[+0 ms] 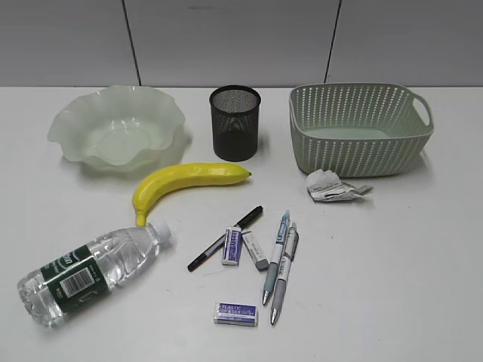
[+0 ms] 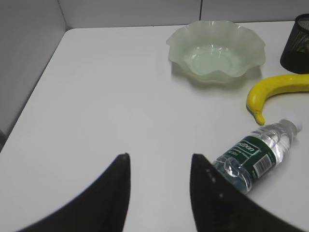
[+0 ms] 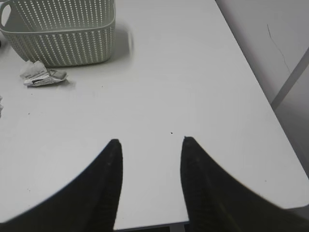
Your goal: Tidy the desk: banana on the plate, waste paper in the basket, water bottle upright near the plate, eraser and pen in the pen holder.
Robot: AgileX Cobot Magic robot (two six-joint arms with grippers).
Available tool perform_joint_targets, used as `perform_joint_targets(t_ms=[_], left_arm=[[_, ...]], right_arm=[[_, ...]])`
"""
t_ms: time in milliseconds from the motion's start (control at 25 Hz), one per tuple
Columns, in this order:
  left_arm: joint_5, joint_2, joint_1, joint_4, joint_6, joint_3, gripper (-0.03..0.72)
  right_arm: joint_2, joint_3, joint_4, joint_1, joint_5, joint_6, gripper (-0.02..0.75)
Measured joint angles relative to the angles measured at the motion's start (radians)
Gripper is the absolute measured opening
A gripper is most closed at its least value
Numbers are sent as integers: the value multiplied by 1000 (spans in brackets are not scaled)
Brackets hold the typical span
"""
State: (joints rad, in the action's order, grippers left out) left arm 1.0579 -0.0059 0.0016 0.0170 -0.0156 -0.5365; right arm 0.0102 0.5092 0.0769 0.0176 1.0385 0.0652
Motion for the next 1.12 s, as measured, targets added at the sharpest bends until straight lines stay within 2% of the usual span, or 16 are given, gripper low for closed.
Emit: perform_joint_targets(t_ms=[1120], left_arm=[[-1, 0, 0, 0, 0, 0, 307]], right_arm=[[0, 0, 0, 0, 0, 0, 330]])
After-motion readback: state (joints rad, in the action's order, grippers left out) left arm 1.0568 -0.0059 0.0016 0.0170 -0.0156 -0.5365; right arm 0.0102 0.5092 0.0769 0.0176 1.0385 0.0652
